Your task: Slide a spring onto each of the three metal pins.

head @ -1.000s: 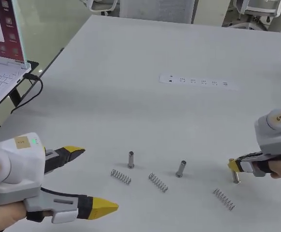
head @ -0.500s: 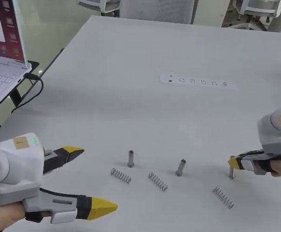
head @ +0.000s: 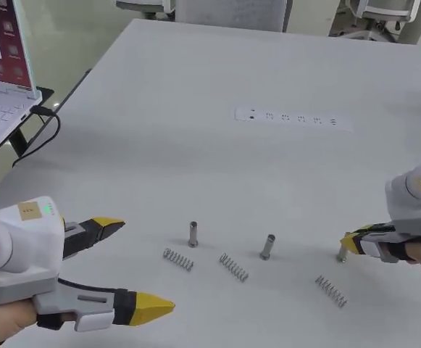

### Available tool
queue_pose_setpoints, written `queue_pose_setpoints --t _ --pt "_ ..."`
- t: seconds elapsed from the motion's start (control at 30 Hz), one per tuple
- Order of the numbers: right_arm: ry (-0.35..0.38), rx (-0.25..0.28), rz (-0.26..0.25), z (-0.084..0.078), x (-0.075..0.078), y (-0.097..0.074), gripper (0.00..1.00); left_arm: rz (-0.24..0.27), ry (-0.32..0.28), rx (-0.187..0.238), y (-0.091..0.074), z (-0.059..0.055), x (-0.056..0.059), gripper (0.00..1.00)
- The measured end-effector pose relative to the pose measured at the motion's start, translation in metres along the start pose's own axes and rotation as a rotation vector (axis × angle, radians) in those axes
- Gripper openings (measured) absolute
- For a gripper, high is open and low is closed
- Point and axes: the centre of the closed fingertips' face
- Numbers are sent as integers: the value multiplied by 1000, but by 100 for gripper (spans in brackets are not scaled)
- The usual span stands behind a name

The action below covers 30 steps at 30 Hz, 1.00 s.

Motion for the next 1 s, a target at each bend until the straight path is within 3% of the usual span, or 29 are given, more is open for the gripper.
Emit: queue_pose_setpoints --t 0.87,1.0 --pt "-43 -26 5 -7 -4 -5 6 -6 -1 6 1 1 6 89" --pt "-47 -8 8 -4 -4 -6 11 -5 -2 7 0 1 6 89"
Point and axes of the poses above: the centre of the closed fingertips' face, and the gripper's own axes: y roughly forward along the fingers, x roughly to its right, z roughly out of its top, and after that the axes turned 3 degrees about y, right-handed
